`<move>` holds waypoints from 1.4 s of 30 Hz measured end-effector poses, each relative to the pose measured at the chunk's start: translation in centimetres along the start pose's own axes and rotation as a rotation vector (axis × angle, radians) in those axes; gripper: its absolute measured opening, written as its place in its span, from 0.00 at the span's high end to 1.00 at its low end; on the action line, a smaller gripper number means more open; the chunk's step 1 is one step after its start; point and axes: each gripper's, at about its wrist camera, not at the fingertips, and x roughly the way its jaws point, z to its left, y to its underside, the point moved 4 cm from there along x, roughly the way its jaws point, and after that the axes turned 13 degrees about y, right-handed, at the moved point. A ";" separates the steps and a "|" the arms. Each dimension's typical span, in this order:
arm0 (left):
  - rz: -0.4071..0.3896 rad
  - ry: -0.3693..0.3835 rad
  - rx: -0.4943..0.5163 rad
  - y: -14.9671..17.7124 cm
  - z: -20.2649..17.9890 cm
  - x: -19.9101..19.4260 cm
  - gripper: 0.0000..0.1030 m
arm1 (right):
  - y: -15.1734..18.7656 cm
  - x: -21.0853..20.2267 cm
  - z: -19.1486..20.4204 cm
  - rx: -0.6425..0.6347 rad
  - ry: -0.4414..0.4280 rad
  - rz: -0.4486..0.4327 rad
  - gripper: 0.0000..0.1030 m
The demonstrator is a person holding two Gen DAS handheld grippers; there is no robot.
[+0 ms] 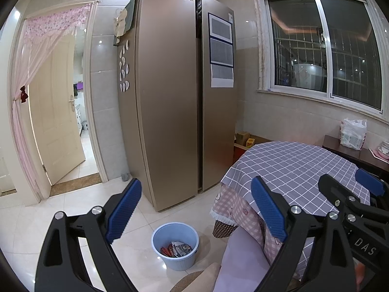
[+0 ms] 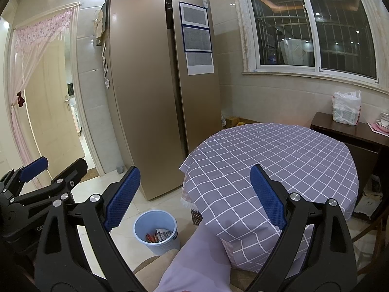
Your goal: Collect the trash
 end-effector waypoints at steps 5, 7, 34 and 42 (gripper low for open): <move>0.002 0.000 0.000 0.0 0.0 0.1 0.13 | 0.0 0.0 -0.1 0.000 0.000 0.000 0.12; 0.004 0.002 0.000 0.0 0.0 0.1 0.13 | 0.0 0.0 0.0 0.000 0.000 0.000 0.12; 0.014 0.002 -0.005 0.2 -0.4 0.4 0.13 | 0.1 0.0 0.0 -0.006 0.009 0.001 0.12; 0.016 0.004 -0.007 0.2 -0.3 0.4 0.13 | 0.0 0.0 0.2 -0.008 0.010 0.001 0.12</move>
